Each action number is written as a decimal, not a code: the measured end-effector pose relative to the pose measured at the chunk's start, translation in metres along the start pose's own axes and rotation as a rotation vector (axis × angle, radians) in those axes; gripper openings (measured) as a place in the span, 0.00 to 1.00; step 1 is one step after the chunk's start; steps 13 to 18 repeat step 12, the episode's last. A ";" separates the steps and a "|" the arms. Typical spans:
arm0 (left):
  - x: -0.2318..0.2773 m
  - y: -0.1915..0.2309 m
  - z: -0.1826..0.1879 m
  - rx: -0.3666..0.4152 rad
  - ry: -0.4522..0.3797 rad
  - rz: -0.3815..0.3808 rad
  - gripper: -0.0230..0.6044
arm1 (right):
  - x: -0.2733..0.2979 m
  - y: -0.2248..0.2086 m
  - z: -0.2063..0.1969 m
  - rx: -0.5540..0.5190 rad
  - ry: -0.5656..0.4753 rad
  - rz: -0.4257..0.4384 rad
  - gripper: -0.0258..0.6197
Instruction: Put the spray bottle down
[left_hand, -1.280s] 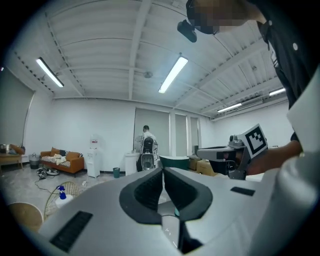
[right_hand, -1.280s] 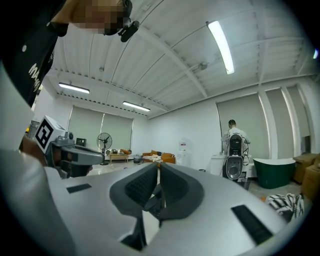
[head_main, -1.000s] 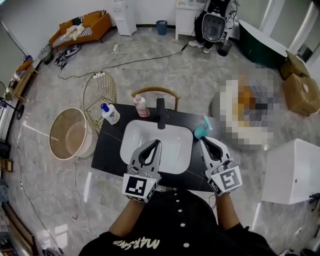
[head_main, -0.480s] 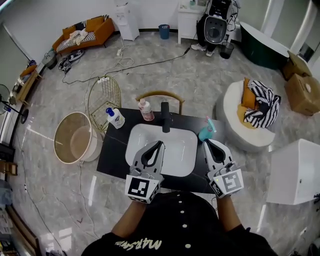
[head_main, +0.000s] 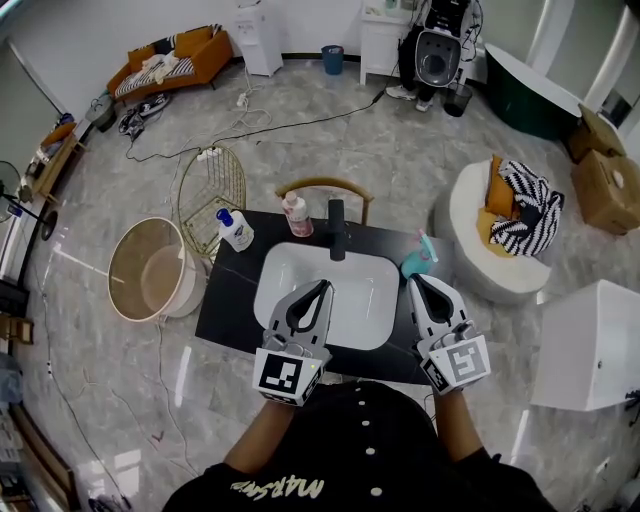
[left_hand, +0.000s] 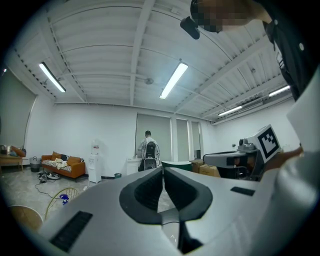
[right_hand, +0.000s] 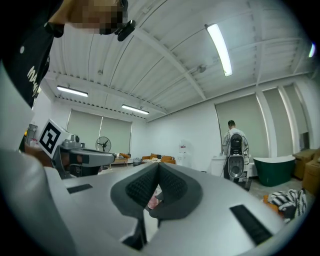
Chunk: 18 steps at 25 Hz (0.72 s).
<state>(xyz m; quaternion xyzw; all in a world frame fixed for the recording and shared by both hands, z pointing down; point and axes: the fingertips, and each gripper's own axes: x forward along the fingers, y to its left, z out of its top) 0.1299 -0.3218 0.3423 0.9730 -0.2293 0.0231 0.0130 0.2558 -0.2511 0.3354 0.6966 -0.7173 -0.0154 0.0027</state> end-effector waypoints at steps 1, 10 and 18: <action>0.000 0.000 0.000 -0.002 0.001 0.002 0.07 | 0.000 0.000 0.001 0.004 -0.002 0.000 0.03; -0.001 0.002 0.002 0.000 -0.006 -0.005 0.07 | 0.002 0.004 0.007 -0.021 -0.011 0.010 0.03; -0.001 0.001 0.003 -0.003 -0.004 -0.009 0.07 | 0.002 0.006 0.008 -0.027 -0.012 0.020 0.03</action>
